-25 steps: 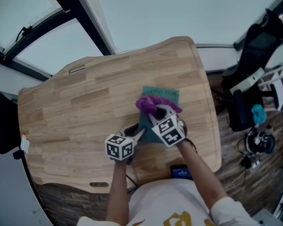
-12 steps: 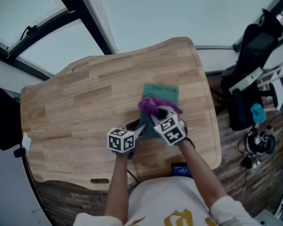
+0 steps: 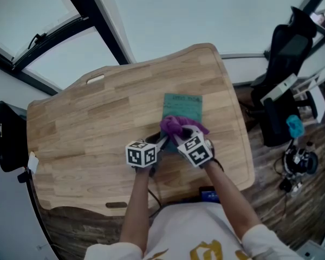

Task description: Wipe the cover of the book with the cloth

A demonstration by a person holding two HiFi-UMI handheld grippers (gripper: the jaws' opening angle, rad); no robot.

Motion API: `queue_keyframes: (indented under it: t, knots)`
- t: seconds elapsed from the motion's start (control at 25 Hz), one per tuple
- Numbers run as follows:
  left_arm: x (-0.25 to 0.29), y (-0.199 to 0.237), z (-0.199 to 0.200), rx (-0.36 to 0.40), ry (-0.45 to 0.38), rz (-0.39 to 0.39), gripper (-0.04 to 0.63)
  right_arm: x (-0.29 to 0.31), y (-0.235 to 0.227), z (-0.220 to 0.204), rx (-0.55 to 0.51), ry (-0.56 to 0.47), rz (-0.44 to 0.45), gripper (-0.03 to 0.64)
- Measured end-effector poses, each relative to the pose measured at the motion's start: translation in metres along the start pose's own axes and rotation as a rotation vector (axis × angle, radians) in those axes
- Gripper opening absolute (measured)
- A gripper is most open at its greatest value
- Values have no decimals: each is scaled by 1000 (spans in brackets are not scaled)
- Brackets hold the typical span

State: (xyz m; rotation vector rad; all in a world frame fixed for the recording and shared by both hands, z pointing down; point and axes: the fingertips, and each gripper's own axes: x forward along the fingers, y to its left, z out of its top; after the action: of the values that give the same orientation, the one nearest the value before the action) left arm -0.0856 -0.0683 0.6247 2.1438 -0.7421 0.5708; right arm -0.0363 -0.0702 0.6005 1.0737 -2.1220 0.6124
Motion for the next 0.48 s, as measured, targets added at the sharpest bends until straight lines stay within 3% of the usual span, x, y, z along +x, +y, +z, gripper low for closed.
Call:
queue_keyframes:
  t: [0.24, 0.48]
  knots:
    - [0, 1, 1, -11, -17, 24, 150, -7, 9, -7, 1, -3, 4, 74]
    - [0, 2, -3, -85, -44, 58, 149, -8, 16, -13, -30, 4, 15, 74]
